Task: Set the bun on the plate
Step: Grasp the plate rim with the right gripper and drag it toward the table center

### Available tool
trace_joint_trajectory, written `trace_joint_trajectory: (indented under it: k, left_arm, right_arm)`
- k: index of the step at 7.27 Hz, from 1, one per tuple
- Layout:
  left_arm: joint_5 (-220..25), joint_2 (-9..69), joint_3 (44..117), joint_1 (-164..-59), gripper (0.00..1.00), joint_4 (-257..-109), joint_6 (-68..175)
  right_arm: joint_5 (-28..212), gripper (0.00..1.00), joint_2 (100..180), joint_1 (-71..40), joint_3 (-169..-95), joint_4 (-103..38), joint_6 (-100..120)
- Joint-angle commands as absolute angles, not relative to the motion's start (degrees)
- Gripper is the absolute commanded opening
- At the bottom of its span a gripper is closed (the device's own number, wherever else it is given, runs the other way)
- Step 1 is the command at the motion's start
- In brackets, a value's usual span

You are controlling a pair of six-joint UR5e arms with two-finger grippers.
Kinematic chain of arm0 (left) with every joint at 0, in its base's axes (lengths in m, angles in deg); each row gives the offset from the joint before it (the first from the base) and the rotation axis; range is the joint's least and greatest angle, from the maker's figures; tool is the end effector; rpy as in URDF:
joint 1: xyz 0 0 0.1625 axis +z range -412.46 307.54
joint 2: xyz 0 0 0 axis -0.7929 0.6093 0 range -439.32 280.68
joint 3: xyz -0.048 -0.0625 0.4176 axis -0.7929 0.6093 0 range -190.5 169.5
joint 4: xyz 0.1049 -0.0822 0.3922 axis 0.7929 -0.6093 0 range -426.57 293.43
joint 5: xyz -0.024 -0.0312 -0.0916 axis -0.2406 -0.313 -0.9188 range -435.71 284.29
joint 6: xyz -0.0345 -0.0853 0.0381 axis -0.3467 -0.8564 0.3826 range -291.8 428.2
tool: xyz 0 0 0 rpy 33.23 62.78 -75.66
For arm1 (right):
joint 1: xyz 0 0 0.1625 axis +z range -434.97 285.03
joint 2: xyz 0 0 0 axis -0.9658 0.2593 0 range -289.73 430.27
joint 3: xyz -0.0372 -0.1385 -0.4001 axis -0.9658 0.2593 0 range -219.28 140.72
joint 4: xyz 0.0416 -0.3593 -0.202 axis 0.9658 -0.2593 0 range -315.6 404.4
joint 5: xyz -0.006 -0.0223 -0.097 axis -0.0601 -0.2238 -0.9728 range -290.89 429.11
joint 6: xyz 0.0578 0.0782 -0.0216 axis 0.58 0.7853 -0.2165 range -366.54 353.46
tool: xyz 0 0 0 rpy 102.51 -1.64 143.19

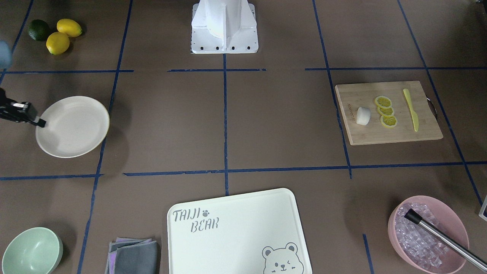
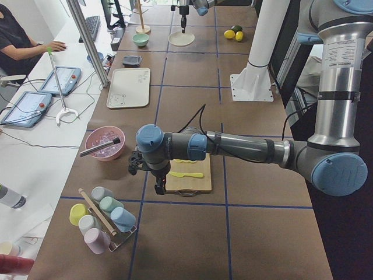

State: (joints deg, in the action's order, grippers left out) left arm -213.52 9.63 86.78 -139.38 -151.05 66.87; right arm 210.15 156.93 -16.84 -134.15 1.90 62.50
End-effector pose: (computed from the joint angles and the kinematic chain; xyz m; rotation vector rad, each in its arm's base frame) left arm -0.0334 -0.4851 0.6105 -0.0205 0.8344 0.0340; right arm -0.2276 -0.4719 0.4836 -0.0535 -1.2086 0.1350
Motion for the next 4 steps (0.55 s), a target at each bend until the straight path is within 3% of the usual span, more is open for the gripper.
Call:
trace_joint_trajectory:
  k: [1,4]
  left_arm:
    - [-213.61,7.35,86.97,-139.38,1.00,-154.08,66.71]
    - [-213.61,4.97,87.50,-138.95,1.00,-167.00,66.45]
  right_arm:
    - [202.67,0.00,146.95,-28.95,-136.04,1.42,78.74]
    - [186.91,0.00,137.47,-41.90,-134.47,-9.14,84.34]
